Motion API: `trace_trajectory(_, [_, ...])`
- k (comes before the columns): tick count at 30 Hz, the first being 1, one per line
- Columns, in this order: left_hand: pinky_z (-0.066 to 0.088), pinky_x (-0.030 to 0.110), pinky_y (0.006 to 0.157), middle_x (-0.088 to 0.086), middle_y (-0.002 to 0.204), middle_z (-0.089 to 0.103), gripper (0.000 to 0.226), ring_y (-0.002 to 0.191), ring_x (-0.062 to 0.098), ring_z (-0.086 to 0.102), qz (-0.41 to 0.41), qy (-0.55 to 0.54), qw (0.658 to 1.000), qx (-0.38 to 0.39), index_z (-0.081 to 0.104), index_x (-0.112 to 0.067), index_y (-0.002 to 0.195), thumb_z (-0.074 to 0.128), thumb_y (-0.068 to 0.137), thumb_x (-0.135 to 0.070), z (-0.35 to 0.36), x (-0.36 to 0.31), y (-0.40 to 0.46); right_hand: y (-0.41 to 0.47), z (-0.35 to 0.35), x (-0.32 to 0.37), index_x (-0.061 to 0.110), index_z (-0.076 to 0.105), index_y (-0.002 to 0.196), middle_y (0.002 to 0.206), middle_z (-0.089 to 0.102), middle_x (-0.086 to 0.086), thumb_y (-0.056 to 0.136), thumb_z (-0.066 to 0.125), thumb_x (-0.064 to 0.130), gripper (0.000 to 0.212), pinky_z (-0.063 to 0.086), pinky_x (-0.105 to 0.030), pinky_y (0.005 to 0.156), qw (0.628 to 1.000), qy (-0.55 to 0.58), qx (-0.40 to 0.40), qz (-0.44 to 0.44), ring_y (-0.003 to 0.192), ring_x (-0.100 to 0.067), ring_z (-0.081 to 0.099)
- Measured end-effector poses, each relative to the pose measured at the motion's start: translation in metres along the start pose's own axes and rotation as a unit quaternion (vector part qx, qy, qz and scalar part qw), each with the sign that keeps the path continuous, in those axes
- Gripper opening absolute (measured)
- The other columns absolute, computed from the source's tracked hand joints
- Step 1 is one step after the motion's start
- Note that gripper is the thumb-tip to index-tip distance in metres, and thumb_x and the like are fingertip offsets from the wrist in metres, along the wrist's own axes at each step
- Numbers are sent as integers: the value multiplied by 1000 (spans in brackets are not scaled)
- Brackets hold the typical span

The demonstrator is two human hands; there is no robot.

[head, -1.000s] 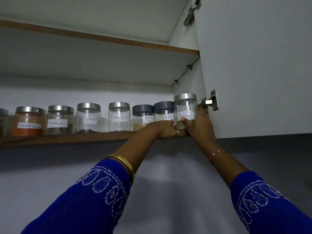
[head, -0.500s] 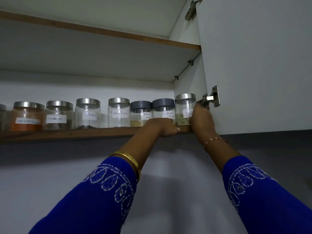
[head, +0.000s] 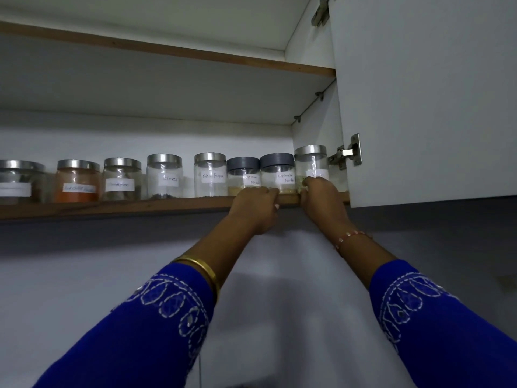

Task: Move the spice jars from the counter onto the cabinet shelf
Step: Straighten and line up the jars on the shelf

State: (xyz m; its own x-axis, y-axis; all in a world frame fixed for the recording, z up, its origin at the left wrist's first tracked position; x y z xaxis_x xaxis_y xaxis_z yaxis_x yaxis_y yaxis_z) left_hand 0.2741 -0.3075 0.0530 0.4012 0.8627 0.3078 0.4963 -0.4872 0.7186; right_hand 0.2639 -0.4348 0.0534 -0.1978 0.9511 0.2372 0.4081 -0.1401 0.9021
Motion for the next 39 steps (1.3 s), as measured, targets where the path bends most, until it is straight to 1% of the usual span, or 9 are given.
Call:
trace_trajectory(8, [40,37,90,14,128,51,39,115,31,50,-49,-28,998,27,41,-8,132,37,96,-21,-35,60,-67,-21,-2,88,-2,61,110,111,63,-22,91,47,9,26,48,-36,86,995,32,45,-78,104,-35,58])
trace_trajectory(14, [41,40,93,15,129,50,36,115,32,49,-136,-4,990,43,43,-7,128,41,94,-20,-64,154,-142,-41,6,187,-2,58,118,119,60,-22,93,45,12,31,48,-41,91,977,72,111,-169,110,-35,56])
trace_trajectory(18, [39,37,95,13,132,50,36,115,32,49,-187,23,981,42,46,-7,126,45,92,-19,-87,217,-198,-52,21,257,0,60,114,117,61,-20,94,43,12,29,48,-39,88,962,98,142,-210,109,-35,56])
trace_trajectory(26, [32,37,104,12,131,50,34,118,29,47,-264,57,960,71,45,-8,126,36,98,-26,-128,327,-278,-76,61,389,0,56,111,116,59,-21,98,39,18,28,44,-34,77,933,120,225,-253,104,-38,57])
trace_trajectory(29, [25,39,110,11,126,54,31,116,28,49,-265,55,960,67,48,-9,119,32,99,-26,-136,365,-297,-76,78,428,2,58,108,117,61,-19,98,38,15,26,42,-32,74,929,104,248,-255,105,-35,58])
trace_trajectory(33, [16,36,117,8,129,56,39,121,24,50,-245,32,968,42,50,-13,129,26,101,-27,-140,401,-307,-67,98,471,1,59,108,114,62,-17,100,35,18,31,38,-29,71,920,96,305,-228,103,-33,59])
trace_trajectory(35, [25,33,111,8,123,61,42,116,24,53,-238,34,970,39,57,-14,123,24,101,-28,-140,416,-304,-60,106,488,3,60,96,106,59,-17,99,35,18,30,35,-27,70,911,93,338,-217,98,-30,56])
trace_trajectory(37, [38,31,94,12,115,64,45,108,26,57,-246,47,967,50,62,-11,115,23,101,-30,-140,431,-298,-54,112,504,8,51,78,103,55,-21,99,32,15,29,34,-24,69,903,90,367,-206,91,-23,47])
trace_trajectory(39, [40,31,85,17,114,64,45,105,29,57,-264,36,962,66,63,-4,108,25,101,-28,-141,446,-293,-46,118,517,9,44,71,106,52,-21,100,30,17,33,31,-24,76,900,88,378,-199,92,-19,42])
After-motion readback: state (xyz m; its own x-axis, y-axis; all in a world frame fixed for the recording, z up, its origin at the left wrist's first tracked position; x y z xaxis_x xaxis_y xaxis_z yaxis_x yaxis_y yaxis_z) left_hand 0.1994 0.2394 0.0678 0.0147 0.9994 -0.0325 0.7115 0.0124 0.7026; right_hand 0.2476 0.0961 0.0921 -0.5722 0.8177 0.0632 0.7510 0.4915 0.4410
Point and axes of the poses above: each hand's wrist, its own y-axis towards the middle knuckle, its own z-axis out of the palm, x = y × z, the point moved 4 cm from there along y, towards the middle knuckle
